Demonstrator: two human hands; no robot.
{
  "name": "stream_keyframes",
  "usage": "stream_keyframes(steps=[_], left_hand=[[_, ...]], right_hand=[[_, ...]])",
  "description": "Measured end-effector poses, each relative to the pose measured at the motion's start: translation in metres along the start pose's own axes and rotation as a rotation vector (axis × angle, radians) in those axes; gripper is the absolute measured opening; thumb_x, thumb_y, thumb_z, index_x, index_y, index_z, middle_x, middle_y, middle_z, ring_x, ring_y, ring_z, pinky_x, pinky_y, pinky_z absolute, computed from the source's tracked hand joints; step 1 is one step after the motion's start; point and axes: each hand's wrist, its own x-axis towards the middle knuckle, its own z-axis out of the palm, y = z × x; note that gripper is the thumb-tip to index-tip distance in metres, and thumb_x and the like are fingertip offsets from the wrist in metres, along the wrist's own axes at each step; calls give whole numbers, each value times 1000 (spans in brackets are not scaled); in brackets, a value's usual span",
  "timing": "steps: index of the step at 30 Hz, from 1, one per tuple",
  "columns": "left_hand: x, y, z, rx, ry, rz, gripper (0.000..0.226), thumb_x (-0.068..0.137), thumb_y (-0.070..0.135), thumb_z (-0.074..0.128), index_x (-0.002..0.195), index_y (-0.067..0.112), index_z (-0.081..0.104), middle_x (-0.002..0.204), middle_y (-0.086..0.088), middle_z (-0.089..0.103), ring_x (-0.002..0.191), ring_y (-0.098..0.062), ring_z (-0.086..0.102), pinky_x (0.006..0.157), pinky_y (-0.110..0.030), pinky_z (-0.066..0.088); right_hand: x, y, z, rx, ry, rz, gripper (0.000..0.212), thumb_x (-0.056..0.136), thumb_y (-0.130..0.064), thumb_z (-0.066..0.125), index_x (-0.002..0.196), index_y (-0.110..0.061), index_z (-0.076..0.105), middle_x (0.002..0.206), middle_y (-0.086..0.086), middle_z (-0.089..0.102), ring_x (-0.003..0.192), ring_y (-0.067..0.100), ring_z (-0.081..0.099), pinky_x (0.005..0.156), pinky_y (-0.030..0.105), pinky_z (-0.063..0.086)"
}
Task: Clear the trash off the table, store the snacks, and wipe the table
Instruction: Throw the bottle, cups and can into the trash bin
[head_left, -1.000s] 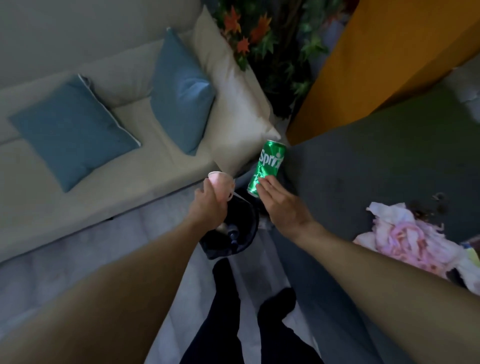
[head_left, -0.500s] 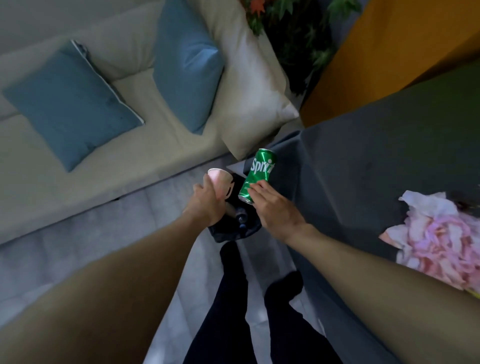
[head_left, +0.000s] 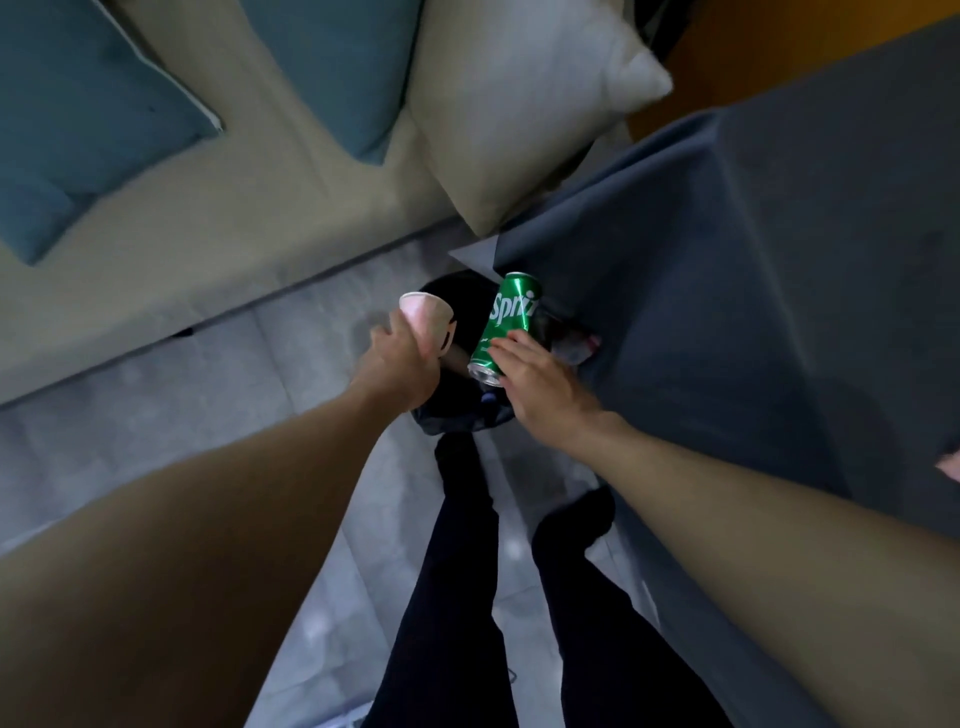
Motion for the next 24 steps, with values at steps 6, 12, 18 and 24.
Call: stream_keyframes(steps=[6, 12, 18, 24], left_hand=[[27, -15, 31, -15, -48, -18, 72, 95, 37, 52, 150, 5, 19, 143, -26, 37, 126, -48, 45, 100, -48, 40], [42, -30, 35, 20, -104, 79, 84, 94, 43, 53, 157, 10, 9, 154, -21, 31, 138, -38, 38, 108, -42, 35], [31, -27, 18, 125, -84, 174, 82, 94, 49, 51, 158, 15, 11, 156, -16, 30, 138, -37, 38, 109, -42, 37], [3, -9, -26, 279, 35, 336, 73, 96, 54, 41, 155, 16, 22, 153, -14, 35, 141, -33, 31, 116, -45, 29]], right_hand=[[13, 18, 33, 78, -107, 48, 49, 89, 8, 59, 138, 2, 51, 146, 13, 49, 144, 28, 32, 115, 40, 36], [15, 23, 41, 128, -214, 102, 48, 97, -6, 56, 144, -4, 45, 158, 8, 35, 152, 23, 14, 116, 41, 33], [10, 13, 17, 33, -239, 173, 56, 100, -32, 54, 150, -12, 38, 160, 7, 30, 151, 25, 11, 118, 48, 25], [9, -10, -39, -87, -234, 246, 70, 99, -55, 39, 156, -19, 23, 164, 3, 17, 152, 27, 4, 120, 54, 7]])
